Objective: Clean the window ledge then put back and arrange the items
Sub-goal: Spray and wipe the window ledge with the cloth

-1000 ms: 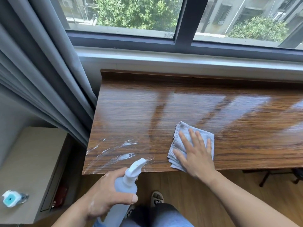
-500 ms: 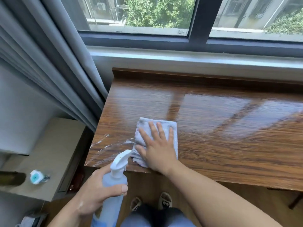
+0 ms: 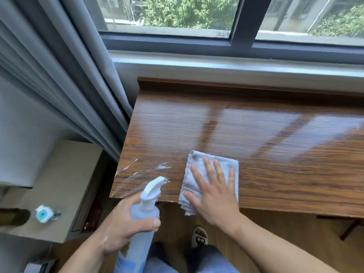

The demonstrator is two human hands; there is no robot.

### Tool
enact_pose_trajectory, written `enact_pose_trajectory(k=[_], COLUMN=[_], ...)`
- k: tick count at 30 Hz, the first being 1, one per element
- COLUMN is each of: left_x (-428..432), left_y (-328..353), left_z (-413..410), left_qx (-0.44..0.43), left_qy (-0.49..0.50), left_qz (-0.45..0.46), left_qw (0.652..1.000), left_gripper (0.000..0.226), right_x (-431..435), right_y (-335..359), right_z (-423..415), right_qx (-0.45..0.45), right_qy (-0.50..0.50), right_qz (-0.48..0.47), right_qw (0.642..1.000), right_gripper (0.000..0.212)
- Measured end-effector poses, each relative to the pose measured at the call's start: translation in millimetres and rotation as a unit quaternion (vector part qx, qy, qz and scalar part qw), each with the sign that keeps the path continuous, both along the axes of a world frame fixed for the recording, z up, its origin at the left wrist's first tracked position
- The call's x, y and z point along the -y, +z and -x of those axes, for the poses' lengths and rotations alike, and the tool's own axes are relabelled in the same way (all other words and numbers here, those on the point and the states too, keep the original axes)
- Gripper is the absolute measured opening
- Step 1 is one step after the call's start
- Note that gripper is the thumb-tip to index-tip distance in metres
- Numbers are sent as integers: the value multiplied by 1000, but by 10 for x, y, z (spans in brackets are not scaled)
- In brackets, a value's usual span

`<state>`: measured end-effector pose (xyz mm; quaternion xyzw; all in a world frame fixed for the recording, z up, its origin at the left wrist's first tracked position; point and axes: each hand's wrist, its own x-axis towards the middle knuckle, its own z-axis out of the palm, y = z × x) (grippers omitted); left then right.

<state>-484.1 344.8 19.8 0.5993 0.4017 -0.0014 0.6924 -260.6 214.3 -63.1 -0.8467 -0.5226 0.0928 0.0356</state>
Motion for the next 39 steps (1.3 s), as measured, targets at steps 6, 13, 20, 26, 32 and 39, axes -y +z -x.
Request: enact_pose_trajectory(k=[6, 13, 20, 26, 32, 39], left_x=[-201, -321, -355, -398, -408, -401], left_y=[-37, -38, -128, -59, -14, -40], left_z=[169, 178, 160, 166, 280, 294], left_qx=[-13, -23, -21, -18, -12, -17], left_qy=[-54, -112, -122, -106, -78, -67], left_qz=[-10, -28, -38, -54, -53, -45], left_qw=[998, 993, 992, 993, 996, 997], left_gripper=[75, 59, 61, 60, 47, 51], right_x=[-435, 72, -459, -50, -596, -502], right_y=[30, 14, 100, 107, 148, 133], right_z=[209, 251, 256, -239, -987, -507], right_qx=[-10, 3, -31, -14, -46, -25], right_qy=[-33, -43, -72, -45, -183, -129], right_qz=[30, 54, 72, 92, 75, 50], right_qw=[999, 998, 994, 995, 979, 990], right_gripper=[77, 77, 83, 81, 77, 75])
